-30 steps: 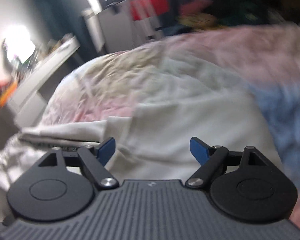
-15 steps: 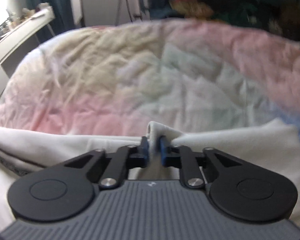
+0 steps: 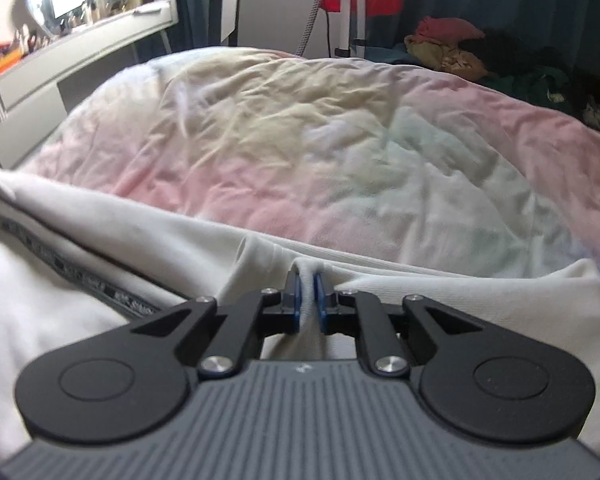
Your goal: Fold clothes
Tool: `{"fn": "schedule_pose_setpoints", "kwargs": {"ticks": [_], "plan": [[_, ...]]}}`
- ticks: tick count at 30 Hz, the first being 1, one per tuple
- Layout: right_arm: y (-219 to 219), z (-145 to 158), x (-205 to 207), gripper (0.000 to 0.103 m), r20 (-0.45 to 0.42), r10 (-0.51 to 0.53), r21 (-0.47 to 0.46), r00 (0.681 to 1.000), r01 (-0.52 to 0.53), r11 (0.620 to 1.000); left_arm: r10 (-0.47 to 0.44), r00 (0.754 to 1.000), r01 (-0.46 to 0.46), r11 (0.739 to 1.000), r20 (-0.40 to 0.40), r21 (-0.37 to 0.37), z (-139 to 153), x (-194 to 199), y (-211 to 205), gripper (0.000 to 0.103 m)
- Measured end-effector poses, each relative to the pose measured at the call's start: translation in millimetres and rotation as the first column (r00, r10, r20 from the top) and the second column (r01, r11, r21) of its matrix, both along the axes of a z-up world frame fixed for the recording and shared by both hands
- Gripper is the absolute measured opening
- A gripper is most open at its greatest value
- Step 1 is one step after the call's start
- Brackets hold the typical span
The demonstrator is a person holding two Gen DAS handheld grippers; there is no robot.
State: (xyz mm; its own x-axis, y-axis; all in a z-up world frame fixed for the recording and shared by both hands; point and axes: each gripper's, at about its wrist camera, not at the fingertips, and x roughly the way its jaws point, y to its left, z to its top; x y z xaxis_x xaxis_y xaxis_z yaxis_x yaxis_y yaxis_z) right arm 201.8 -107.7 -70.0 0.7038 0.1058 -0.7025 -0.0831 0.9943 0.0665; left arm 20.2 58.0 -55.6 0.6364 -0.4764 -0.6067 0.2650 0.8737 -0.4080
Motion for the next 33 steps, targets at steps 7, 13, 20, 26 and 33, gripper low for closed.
{"fn": "schedule_pose_setpoints", "kwargs": {"ticks": [7, 13, 20, 26, 33], "plan": [[-30, 52, -29, 0.061, 0.027, -0.057, 0.177, 0.998, 0.052, 0.983, 0.031, 0.992, -0.034, 0.999, 0.125, 0.026, 27, -21, 1, 0.061], [-57, 106, -105, 0.069, 0.157, -0.090, 0.173, 0.983, 0.062, 0.983, 0.051, 0.972, -0.066, 0.996, 0.229, 0.057, 57, -42, 8, 0.094], [-76, 124, -198, 0.070, 0.248, -0.126, 0.118, 0.961, 0.099, 0.988, 0.011, 0.931, -0.074, 0.984, 0.364, 0.160, 79, -75, -5, 0.103], [-86, 102, -242, 0.070, 0.286, -0.168, 0.133, 0.944, 0.134, 0.982, -0.018, 0.929, -0.063, 0.977, 0.371, 0.205, 68, -82, -21, 0.103], [-101, 69, -259, 0.070, 0.284, -0.235, 0.151, 0.930, 0.199, 0.968, -0.017, 0.942, -0.058, 0.975, 0.334, 0.214, 51, -76, -29, 0.103]]}}
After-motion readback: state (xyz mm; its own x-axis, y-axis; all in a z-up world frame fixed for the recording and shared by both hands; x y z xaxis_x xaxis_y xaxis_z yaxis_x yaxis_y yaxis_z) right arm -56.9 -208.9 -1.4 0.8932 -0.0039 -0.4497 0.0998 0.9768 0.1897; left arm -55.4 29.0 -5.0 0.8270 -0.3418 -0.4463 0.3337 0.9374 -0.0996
